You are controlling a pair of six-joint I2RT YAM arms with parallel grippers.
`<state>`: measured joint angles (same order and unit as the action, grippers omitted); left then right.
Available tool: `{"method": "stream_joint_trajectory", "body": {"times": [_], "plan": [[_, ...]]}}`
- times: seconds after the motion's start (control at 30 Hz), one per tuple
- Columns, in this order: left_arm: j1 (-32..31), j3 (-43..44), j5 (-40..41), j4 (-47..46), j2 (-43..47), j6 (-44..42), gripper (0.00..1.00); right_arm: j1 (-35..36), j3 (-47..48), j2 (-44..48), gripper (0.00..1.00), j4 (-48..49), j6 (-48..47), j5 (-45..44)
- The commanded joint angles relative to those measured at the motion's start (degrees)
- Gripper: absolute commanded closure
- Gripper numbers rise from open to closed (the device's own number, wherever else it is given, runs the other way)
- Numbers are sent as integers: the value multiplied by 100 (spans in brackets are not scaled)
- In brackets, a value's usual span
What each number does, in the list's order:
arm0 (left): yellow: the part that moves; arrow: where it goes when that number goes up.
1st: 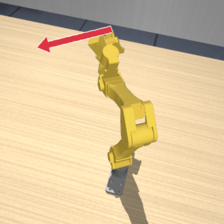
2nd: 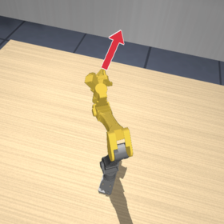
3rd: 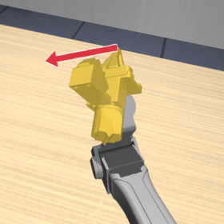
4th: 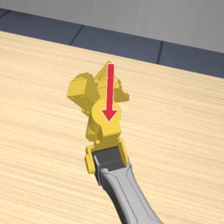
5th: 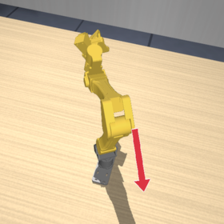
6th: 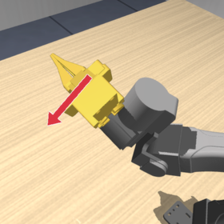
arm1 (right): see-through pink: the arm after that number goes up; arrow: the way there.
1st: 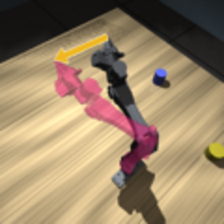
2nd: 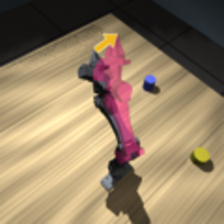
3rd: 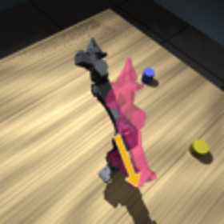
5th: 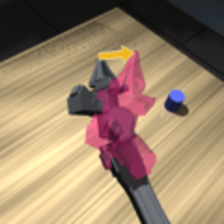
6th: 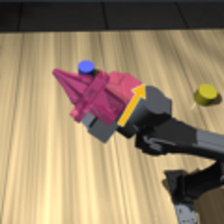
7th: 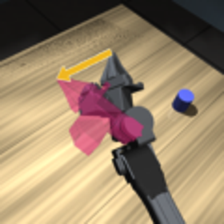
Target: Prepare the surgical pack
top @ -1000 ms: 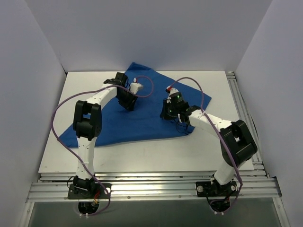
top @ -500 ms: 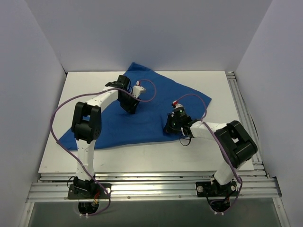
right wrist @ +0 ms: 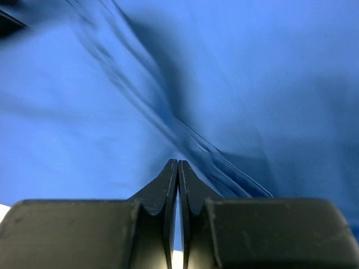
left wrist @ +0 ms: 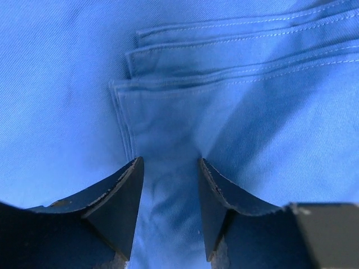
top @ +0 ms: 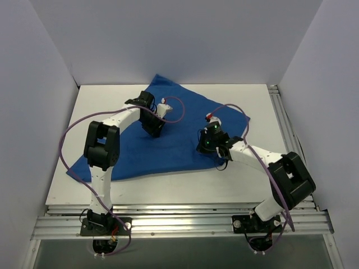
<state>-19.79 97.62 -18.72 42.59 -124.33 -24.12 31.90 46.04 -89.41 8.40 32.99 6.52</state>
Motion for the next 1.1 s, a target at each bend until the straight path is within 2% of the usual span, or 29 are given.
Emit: {"method": "stream_joint_trajectory", "body": {"times": [0.0, 0.2, 0.3, 0.47, 0.5, 0.57, 0.6, 0.73, 0.83, 0.97, 1.07], "plan": [[-34, 388, 149, 346, 471, 126, 48, 123, 633, 573, 99, -751, -337, -634], [89, 898, 535, 767, 1270, 381, 43, 360, 547, 898, 99, -1095, -198, -907], [299, 672, 606, 1180, 1911, 417, 41, 457, 266, 1030, 99, -1043, -92, -925], [661, -812, 632, 1866, 2991, 84, 46, 545, -104, 1224, 100, -902, 41, -758], [652, -1520, 728, 1850, 3124, -39, 47, 554, -209, 1206, 100, -850, 32, -741], [582, -2201, 948, 1701, 3344, -101, 48, 537, -341, 1119, 100, -551, -3, -714], [556, -2717, 1019, 1457, 3363, -67, 48, 528, -507, 1092, 100, -359, -12, -670], [564, -3310, 1230, 893, 3047, 144, 49, 388, -920, 855, 100, 126, 14, -477], [555, -3434, 1292, 497, 2643, 250, 50, 370, -1175, 767, 100, 372, 5, -538], [573, -3338, 1318, 312, 2107, 250, 50, -50, -1571, 740, 100, 802, 40, -310], [590, -3311, 1318, 215, 2045, 215, 50, -236, -1773, 784, 100, 874, 41, -178]]}}
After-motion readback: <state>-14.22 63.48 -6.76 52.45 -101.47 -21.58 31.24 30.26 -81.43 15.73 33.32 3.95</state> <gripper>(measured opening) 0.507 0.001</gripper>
